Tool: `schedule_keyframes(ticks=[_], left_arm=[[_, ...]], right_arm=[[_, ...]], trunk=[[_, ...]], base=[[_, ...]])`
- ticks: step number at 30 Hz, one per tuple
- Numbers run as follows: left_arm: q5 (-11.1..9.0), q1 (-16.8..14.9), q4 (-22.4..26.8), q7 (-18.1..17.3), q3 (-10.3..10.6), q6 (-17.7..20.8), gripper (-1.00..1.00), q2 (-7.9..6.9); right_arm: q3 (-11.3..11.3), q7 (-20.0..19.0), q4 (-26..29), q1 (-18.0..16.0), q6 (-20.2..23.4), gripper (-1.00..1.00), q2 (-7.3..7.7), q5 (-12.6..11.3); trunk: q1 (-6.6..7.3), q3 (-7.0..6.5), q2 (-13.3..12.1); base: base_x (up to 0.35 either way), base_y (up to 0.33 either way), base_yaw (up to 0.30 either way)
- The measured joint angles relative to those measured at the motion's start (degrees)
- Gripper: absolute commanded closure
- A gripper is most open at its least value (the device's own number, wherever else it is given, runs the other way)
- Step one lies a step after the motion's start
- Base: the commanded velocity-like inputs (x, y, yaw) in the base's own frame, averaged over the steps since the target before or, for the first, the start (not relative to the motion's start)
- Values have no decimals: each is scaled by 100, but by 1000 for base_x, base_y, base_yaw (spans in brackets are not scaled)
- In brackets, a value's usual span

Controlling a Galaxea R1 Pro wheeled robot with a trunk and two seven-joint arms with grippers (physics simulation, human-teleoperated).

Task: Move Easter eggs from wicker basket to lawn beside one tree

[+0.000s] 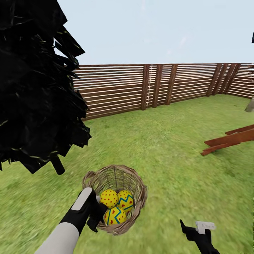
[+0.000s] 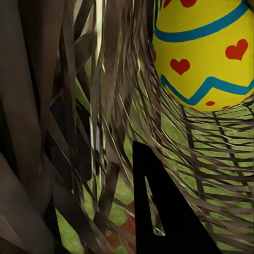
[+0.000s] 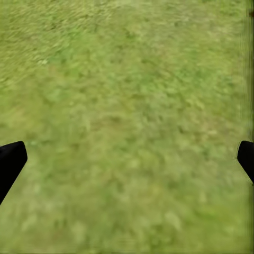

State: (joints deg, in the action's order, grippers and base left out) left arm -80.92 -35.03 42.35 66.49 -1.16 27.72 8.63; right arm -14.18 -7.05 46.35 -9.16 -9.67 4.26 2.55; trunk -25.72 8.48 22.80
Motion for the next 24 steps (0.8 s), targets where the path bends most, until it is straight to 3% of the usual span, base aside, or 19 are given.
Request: schedule_keyframes(ticks=[10, 12, 16, 24], left_arm=[[-4, 1, 0, -7, 25, -5, 100, 56], [-9, 1, 5, -9, 153, 6, 100, 69], [-39, 2, 26, -15, 628, 8, 100, 78], [-7, 1, 34, -19, 696, 16, 100, 93]], right_arm=[[0, 0, -8, -1, 0, -100, 0, 0], [1, 0, -3, -1, 0, -100, 0, 0], [1, 0, -1, -1, 0, -100, 0, 0], [1, 0, 5, -1, 5, -100, 0, 0]], trunk=[[0, -38, 0], [-2, -43, -1], [-2, -46, -1], [0, -49, 0]], base=[[187, 0, -201], [38, 0, -110], [71, 0, -91], [319, 0, -44]])
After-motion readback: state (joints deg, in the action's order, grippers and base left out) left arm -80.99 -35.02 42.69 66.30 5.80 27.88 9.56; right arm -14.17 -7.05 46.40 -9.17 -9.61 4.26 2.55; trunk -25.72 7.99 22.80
